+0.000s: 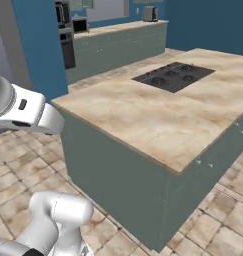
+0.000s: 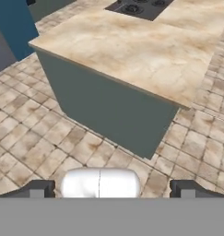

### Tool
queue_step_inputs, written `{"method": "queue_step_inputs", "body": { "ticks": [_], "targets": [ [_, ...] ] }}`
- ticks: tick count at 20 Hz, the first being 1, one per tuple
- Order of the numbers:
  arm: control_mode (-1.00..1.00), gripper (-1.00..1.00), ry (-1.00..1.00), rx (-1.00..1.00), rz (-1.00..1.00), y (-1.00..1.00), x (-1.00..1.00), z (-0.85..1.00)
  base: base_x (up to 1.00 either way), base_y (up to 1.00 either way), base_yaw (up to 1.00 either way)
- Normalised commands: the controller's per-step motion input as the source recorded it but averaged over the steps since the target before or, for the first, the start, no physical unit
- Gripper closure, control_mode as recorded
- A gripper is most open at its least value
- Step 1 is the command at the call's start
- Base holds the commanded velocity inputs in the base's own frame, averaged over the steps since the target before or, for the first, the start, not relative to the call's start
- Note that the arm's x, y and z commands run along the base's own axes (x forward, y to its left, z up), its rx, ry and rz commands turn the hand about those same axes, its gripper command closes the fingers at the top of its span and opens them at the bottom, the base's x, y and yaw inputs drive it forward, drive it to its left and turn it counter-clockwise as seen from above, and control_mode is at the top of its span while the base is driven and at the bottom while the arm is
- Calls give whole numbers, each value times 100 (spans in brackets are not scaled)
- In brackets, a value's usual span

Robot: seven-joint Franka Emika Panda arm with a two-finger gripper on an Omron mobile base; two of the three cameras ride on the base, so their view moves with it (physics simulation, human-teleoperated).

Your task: Close all open cabinet doors.

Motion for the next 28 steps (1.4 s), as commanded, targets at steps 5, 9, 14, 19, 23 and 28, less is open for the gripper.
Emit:
{"method": "queue_step_inputs", "body": {
  "ticks": [5,9,14,19,23,28],
  "targets": [
    [100,-100,0,0,0,0,0,0,5,100,-29],
    [100,-100,0,0,0,0,0,0,12,100,-30],
    [100,-100,0,0,0,0,0,0,14,100,-31],
    [100,-100,0,0,0,0,0,0,16,100,-27],
    [100,-100,0,0,0,0,0,0,16,100,-27],
    [100,-100,0,0,0,0,0,0,20,100,-27]
  ]
}}
